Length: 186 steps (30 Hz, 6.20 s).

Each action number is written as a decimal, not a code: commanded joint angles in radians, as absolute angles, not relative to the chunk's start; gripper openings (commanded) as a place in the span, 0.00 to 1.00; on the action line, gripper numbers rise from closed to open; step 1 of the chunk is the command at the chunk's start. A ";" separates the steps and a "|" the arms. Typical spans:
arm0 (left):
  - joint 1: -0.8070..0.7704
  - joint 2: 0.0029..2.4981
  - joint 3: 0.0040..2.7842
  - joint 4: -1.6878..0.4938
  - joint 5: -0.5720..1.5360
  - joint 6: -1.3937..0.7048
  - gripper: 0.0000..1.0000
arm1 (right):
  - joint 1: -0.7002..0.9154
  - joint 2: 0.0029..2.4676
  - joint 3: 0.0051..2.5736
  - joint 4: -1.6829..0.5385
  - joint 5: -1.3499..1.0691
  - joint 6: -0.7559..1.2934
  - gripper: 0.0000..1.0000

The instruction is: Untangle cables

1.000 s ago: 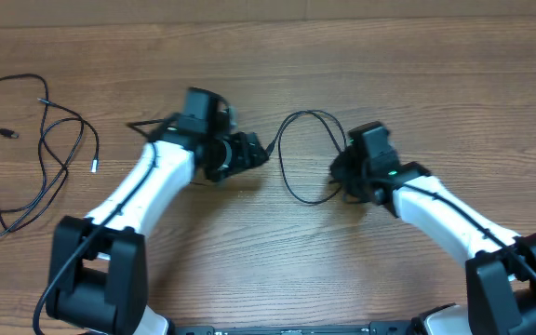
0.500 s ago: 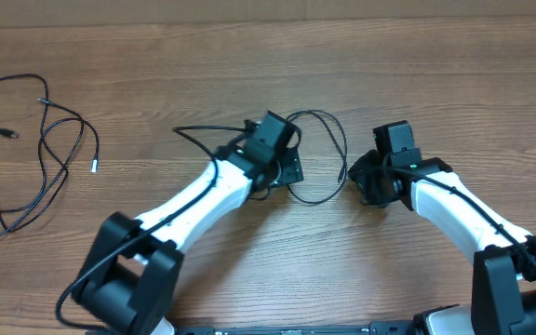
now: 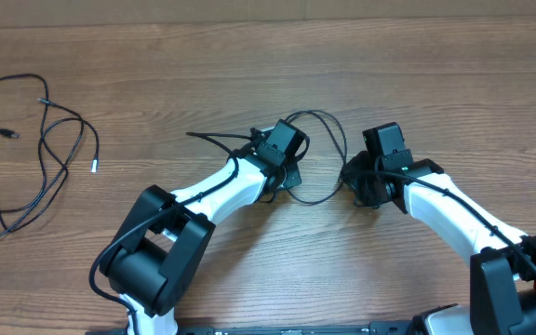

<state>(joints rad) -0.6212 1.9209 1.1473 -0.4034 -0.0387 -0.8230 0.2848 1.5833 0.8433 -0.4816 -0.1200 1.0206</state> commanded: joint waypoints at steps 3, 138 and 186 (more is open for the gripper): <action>-0.596 1.911 1.192 -0.525 -0.045 -0.622 0.15 | 0.288 1.586 0.835 -0.481 -0.098 1.021 0.32; -0.635 1.891 1.227 -0.835 0.097 -0.158 0.47 | 0.288 1.586 0.835 -0.477 -0.083 1.022 0.13; -0.485 2.032 1.359 -1.130 0.039 -0.032 0.16 | 0.288 1.586 0.835 -0.477 -0.083 1.022 0.18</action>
<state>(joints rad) -0.4786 2.0117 1.3010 -1.1000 -0.0601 -0.0700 0.2848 1.5833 0.8429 -0.4824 -0.0963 1.0206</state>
